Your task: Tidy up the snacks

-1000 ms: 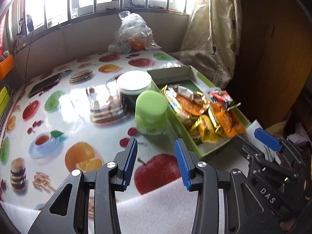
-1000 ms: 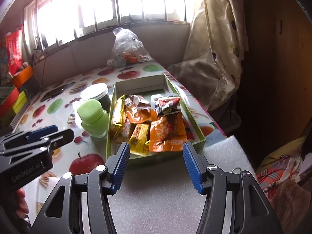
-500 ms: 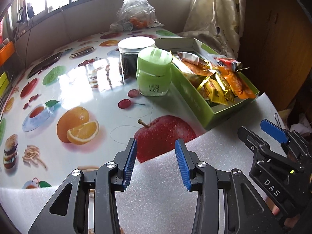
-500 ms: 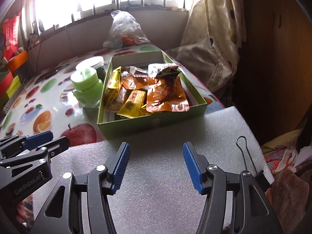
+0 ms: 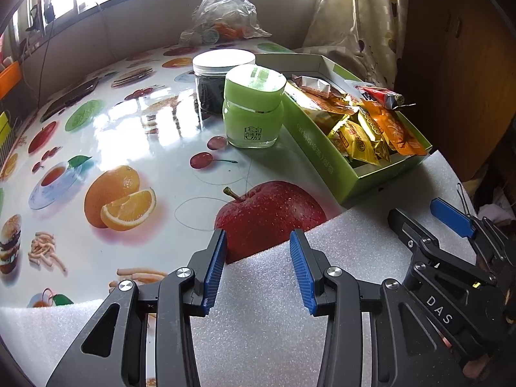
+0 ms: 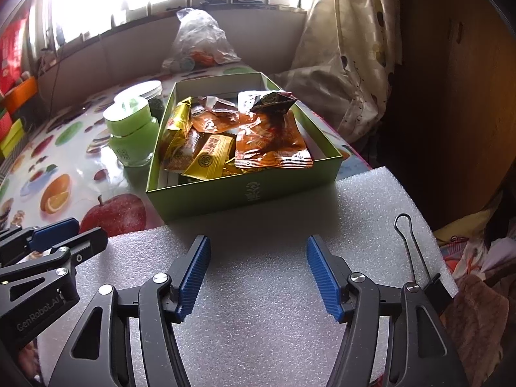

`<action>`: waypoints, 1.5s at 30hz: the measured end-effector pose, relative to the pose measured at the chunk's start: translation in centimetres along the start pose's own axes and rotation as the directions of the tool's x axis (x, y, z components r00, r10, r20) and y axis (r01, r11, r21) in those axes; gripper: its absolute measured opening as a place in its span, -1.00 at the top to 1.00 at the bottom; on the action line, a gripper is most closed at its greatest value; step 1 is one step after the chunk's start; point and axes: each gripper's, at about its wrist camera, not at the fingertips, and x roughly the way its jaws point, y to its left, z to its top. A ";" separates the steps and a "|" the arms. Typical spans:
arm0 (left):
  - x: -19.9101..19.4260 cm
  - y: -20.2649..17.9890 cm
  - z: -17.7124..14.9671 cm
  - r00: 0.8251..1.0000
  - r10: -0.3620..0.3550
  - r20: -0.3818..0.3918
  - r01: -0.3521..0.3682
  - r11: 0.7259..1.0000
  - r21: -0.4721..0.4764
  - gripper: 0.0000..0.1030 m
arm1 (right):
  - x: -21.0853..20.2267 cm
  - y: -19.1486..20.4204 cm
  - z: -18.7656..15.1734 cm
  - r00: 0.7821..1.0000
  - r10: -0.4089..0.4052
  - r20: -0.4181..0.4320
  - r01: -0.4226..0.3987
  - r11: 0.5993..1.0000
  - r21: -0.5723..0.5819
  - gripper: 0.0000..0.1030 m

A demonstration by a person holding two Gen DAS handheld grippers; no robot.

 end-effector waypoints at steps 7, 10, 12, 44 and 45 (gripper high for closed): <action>0.0 0.1 0.0 1.000 -0.007 -0.003 0.007 1.000 -0.013 0.18 | 0.0 -0.1 0.0 1.000 0.001 0.001 -0.001 1.000 0.004 -0.22; 0.1 0.4 0.0 1.000 -0.019 -0.006 0.019 0.999 -0.029 0.18 | 0.0 -0.1 0.0 1.000 0.000 0.001 0.000 1.000 0.004 -0.22; 0.1 0.5 0.1 1.000 -0.023 -0.007 0.023 0.999 -0.033 0.18 | 0.0 -0.1 0.0 1.000 0.000 0.001 0.000 1.000 0.005 -0.22; 0.0 0.8 0.1 1.000 -0.030 -0.007 0.030 0.999 -0.041 0.18 | -0.1 -0.2 -0.1 1.000 -0.002 0.005 0.002 1.000 0.006 -0.22; 0.0 0.8 0.1 1.000 -0.030 -0.007 0.030 0.999 -0.041 0.18 | -0.1 -0.2 -0.1 1.000 -0.002 0.005 0.002 1.000 0.006 -0.22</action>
